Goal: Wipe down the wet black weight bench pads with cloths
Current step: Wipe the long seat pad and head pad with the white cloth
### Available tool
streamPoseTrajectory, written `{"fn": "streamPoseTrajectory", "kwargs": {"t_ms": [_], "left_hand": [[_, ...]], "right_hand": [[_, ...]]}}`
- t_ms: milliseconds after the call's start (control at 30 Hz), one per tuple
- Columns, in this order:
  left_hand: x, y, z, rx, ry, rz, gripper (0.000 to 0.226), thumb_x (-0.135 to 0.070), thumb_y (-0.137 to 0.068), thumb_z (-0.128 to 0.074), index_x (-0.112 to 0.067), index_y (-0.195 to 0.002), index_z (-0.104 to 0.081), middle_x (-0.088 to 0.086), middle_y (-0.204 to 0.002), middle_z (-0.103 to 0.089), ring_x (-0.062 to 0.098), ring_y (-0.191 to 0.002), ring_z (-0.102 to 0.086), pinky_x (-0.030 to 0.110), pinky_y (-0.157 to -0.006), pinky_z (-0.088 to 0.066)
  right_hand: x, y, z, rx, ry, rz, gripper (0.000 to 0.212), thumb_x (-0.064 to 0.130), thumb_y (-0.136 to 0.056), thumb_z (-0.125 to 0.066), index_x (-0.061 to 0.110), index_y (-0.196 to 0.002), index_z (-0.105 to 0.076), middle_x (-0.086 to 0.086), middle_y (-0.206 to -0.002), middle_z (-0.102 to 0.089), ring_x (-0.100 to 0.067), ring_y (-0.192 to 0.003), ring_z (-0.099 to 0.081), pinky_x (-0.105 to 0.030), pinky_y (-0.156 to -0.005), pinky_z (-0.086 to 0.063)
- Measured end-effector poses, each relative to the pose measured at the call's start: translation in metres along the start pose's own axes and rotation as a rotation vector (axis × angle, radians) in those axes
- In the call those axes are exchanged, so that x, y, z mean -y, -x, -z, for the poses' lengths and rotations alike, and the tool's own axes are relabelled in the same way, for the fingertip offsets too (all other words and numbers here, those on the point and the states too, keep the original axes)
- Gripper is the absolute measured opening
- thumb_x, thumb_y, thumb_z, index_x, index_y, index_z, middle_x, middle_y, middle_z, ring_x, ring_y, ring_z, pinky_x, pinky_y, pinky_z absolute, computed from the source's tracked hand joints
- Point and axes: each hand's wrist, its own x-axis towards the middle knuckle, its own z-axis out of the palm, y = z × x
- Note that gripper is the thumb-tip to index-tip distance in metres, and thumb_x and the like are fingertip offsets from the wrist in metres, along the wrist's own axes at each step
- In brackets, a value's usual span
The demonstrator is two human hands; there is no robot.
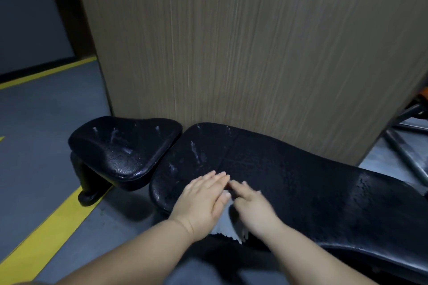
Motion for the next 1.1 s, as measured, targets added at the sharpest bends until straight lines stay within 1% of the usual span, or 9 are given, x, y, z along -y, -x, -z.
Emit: {"fn": "streamPoseTrajectory", "kwargs": {"t_ms": [67, 100, 133, 200, 233, 300, 433, 600, 1100], "left_hand": [[-0.014, 0.004, -0.01, 0.051, -0.033, -0.008, 0.065, -0.056, -0.097, -0.006, -0.029, -0.156, -0.012, -0.014, -0.162, -0.011, 0.004, -0.148, -0.002, 0.022, -0.117, 0.006], [-0.02, 0.007, -0.016, 0.103, -0.059, -0.007, 0.064, -0.054, -0.1, -0.007, -0.025, -0.156, -0.008, -0.01, -0.163, -0.007, 0.007, -0.149, 0.001, 0.024, -0.118, 0.008], [-0.025, 0.009, -0.023, 0.144, -0.089, -0.005, 0.07, -0.058, -0.097, 0.001, -0.021, -0.156, -0.004, -0.007, -0.164, 0.0, 0.01, -0.149, 0.006, 0.027, -0.118, 0.011], [-0.031, 0.011, -0.034, 0.178, -0.138, 0.0, 0.097, -0.065, -0.075, 0.027, -0.017, -0.156, 0.005, -0.003, -0.163, 0.012, 0.013, -0.148, 0.015, 0.03, -0.114, 0.019], [-0.032, 0.011, -0.037, 0.19, -0.152, 0.006, 0.105, -0.063, -0.065, 0.033, -0.016, -0.155, 0.007, -0.003, -0.163, 0.014, 0.014, -0.148, 0.017, 0.03, -0.112, 0.021], [-0.029, 0.008, -0.037, 0.194, -0.166, -0.001, 0.107, -0.061, -0.06, 0.034, -0.018, -0.155, 0.009, -0.005, -0.162, 0.016, 0.013, -0.148, 0.019, 0.03, -0.112, 0.022], [-0.013, -0.001, -0.033, 0.196, -0.2, -0.015, 0.09, -0.063, -0.077, 0.028, -0.022, -0.155, 0.009, -0.008, -0.162, 0.014, 0.011, -0.148, 0.017, 0.03, -0.115, 0.018], [0.017, -0.011, -0.019, 0.217, -0.214, 0.085, 0.06, -0.047, -0.103, -0.009, -0.024, -0.155, 0.009, -0.011, -0.162, 0.014, 0.009, -0.147, 0.016, 0.031, -0.119, 0.013], [0.086, -0.006, 0.01, 0.159, -0.109, 0.456, 0.059, -0.044, -0.104, -0.014, -0.023, -0.156, 0.004, -0.011, -0.163, 0.01, 0.009, -0.149, 0.012, 0.03, -0.119, 0.007]], "right_hand": [[-0.014, -0.003, 0.018, -0.183, 0.11, -0.039, 0.052, 0.01, -0.097, -0.032, 0.029, -0.144, -0.039, 0.019, -0.152, -0.024, 0.0, -0.144, -0.01, -0.024, -0.117, 0.007], [-0.023, -0.006, 0.024, -0.225, 0.207, -0.048, 0.05, 0.012, -0.097, -0.031, 0.029, -0.144, -0.039, 0.016, -0.154, -0.027, -0.002, -0.145, -0.011, -0.027, -0.119, 0.006], [-0.031, -0.009, 0.027, -0.225, 0.291, -0.061, 0.048, 0.016, -0.099, -0.031, 0.028, -0.145, -0.037, 0.013, -0.155, -0.026, -0.005, -0.146, -0.01, -0.03, -0.12, 0.005], [-0.041, -0.018, 0.029, -0.177, 0.379, -0.073, 0.046, 0.024, -0.102, -0.029, 0.027, -0.148, -0.032, 0.009, -0.158, -0.02, -0.009, -0.147, -0.005, -0.034, -0.12, 0.003], [-0.043, -0.021, 0.028, -0.158, 0.419, -0.06, 0.047, 0.026, -0.103, -0.028, 0.027, -0.149, -0.029, 0.009, -0.159, -0.017, -0.01, -0.148, -0.004, -0.035, -0.121, 0.002], [-0.045, -0.024, 0.025, -0.154, 0.514, -0.022, 0.048, 0.029, -0.104, -0.024, 0.027, -0.152, -0.022, 0.008, -0.16, -0.012, -0.013, -0.148, -0.001, -0.035, -0.121, 0.001], [-0.047, -0.026, 0.022, -0.165, 0.577, -0.008, 0.05, 0.033, -0.103, -0.019, 0.028, -0.153, -0.015, 0.01, -0.16, -0.007, -0.011, -0.148, 0.002, -0.033, -0.12, 0.002], [-0.05, -0.026, 0.022, -0.158, 0.61, -0.002, 0.051, 0.035, -0.103, -0.018, 0.029, -0.153, -0.014, 0.011, -0.16, -0.006, -0.01, -0.148, 0.003, -0.032, -0.12, 0.002], [-0.051, -0.03, 0.019, -0.175, 0.626, -0.004, 0.051, 0.034, -0.102, -0.019, 0.029, -0.153, -0.016, 0.01, -0.16, -0.009, -0.011, -0.148, -0.001, -0.033, -0.121, -0.001]]}}
